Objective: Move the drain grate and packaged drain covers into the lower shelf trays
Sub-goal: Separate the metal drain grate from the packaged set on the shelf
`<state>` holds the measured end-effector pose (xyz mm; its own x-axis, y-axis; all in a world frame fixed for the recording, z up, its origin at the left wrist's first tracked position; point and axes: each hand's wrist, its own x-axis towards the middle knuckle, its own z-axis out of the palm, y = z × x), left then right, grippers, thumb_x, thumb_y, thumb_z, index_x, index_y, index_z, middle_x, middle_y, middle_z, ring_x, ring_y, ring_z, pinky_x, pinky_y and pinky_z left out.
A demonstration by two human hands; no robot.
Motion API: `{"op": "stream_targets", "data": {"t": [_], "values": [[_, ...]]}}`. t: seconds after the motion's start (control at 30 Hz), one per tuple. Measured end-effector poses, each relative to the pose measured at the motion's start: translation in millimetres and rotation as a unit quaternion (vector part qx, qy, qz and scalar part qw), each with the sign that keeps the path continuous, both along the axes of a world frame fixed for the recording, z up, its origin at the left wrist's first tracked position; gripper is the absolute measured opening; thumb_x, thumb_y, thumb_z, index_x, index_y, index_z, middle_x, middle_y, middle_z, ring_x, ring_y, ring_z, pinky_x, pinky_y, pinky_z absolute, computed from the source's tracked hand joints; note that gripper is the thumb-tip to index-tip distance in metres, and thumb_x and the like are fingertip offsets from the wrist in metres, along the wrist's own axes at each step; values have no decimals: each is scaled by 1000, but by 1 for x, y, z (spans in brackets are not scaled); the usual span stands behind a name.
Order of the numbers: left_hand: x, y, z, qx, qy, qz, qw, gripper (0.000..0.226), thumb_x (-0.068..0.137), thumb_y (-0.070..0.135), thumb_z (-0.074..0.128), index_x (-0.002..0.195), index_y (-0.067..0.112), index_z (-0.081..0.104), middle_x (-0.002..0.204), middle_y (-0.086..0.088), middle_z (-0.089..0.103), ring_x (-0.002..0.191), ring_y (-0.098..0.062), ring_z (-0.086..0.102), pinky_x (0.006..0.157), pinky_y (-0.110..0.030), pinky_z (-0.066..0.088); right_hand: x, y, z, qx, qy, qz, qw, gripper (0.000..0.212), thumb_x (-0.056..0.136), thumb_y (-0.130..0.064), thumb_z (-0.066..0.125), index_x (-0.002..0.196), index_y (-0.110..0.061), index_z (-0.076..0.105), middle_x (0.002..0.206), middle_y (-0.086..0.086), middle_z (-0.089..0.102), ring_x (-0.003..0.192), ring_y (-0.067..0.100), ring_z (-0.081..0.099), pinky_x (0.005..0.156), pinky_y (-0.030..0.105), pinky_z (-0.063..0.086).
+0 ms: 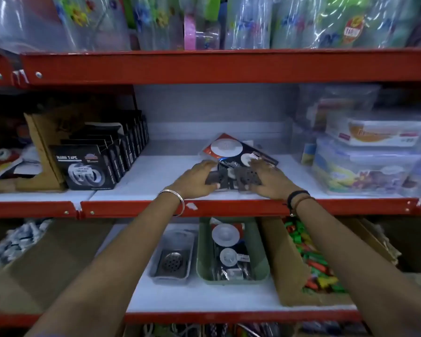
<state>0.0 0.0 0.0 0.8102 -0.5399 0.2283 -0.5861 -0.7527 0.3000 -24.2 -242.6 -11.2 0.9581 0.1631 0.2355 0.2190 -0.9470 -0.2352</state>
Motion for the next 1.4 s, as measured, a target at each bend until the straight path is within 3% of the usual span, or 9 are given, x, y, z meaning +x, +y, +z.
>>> {"op": "stream_targets", "data": {"t": [0.1, 0.23, 0.47, 0.67, 0.8, 1.0, 1.17, 1.3, 1.4], "values": [[14, 4, -1, 111, 100, 25, 989, 90, 78, 44, 65, 148, 16, 16, 159, -8, 14, 145, -26, 17, 118, -44, 23, 6, -19, 1, -79, 127, 23, 989, 103, 75, -52, 66, 152, -17, 7, 161, 4, 6, 148, 23, 10, 120, 36, 17], [47, 3, 2, 138, 205, 18, 969, 73, 80, 38, 68, 138, 11, 33, 145, -11, 37, 131, -29, 38, 108, -38, 32, 31, -40, -2, -36, 208, 52, 976, 107, 75, -47, 72, 151, -27, 0, 162, -5, -2, 149, 17, 5, 122, 35, 9], [76, 11, -1, 119, 178, -39, 976, 74, 61, 54, 72, 121, 18, 49, 121, -3, 48, 113, -22, 46, 101, -40, 41, 51, -38, 7, -15, 205, 61, 977, 108, 69, -40, 80, 151, -23, 12, 159, -2, 16, 145, 19, 20, 116, 28, 15], [103, 40, 1, 113, 139, -21, 984, 56, 55, 55, 76, 98, 32, 49, 104, 3, 47, 102, -19, 48, 89, -35, 45, 55, -28, 15, -34, 157, 49, 986, 100, 58, -53, 82, 141, -23, 35, 128, -4, 39, 126, 18, 37, 107, 28, 31], [118, 83, 5, 101, 163, 24, 981, 86, 47, 54, 76, 122, 23, 48, 117, 7, 44, 116, -18, 47, 100, -32, 39, 58, -9, 32, 46, 103, 71, 991, 91, 58, -47, 84, 135, -22, 43, 125, 0, 42, 120, 17, 42, 101, 24, 31], [123, 108, -3, 55, 252, 44, 965, 66, 75, 21, 76, 131, 19, 42, 129, 5, 40, 130, -22, 39, 93, -26, 34, 77, 60, 45, 82, 98, 106, 986, 81, 65, -45, 81, 135, -27, 44, 127, -7, 41, 119, 11, 41, 100, 23, 30], [129, 115, -7, -16, 310, 16, 951, 112, 74, 15, 77, 150, 25, -5, 160, 3, 7, 145, -17, 13, 107, -25, 18, 113, 125, 33, 71, 163, 145, 973, 54, 65, -36, 84, 112, -22, 59, 113, 2, 54, 104, 16, 52, 92, 26, 44], [137, 119, -7, -30, 328, 2, 944, 116, 67, 25, 81, 150, 29, -1, 157, 3, 16, 143, -17, 19, 112, -26, 20, 141, 159, 11, 24, 189, 132, 973, 39, 62, -43, 82, 91, -32, 58, 108, 3, 45, 99, 20, 52, 73, 21, 43], [144, 122, -11, 0, 300, 11, 954, 108, 64, 33, 77, 149, 29, 10, 156, 6, 20, 144, -16, 18, 115, -30, 19, 150, 168, 0, 10, 201, 135, 970, 56, 59, -51, 81, 102, -22, 60, 111, 5, 44, 104, 21, 47, 88, 31, 47]]}}
